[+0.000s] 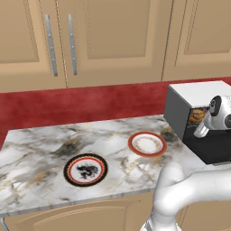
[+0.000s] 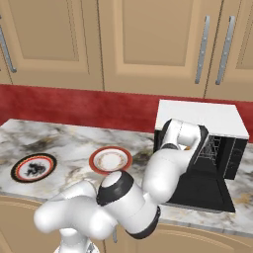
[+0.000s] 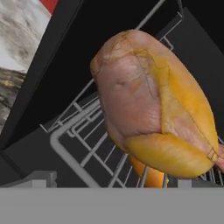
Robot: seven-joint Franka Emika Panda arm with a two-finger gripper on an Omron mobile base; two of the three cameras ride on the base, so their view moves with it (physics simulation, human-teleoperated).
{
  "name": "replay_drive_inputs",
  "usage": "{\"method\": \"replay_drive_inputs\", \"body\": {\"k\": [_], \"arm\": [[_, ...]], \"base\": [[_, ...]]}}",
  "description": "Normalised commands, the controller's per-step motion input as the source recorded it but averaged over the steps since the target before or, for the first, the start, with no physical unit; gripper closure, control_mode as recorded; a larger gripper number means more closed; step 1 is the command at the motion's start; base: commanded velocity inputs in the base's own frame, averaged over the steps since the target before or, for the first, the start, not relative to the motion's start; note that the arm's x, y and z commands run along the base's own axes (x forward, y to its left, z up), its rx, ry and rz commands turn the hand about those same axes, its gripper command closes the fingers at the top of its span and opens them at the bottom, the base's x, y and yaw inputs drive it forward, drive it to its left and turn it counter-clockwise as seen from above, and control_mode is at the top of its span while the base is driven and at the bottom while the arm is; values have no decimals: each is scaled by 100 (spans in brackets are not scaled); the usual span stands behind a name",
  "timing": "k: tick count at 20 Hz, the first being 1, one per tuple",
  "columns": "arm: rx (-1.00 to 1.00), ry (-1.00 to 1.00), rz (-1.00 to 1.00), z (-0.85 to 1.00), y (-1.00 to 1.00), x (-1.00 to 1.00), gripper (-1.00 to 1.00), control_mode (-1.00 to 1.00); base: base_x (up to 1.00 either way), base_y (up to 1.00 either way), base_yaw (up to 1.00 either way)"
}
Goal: Open the toaster oven door. Place the hotdog bun on the bottom rack in the toaster oven and place the chicken drumstick on the top rack.
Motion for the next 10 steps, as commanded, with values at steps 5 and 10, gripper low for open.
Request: {"method": "replay_drive_inputs", "body": {"k": [5,10], "arm": [[14,25,-2,45,-37,-1,-100,-100],[15,19,-3,51,-41,-9,-100,-100]], "base": [[0,0,0],[0,0,0]]}}
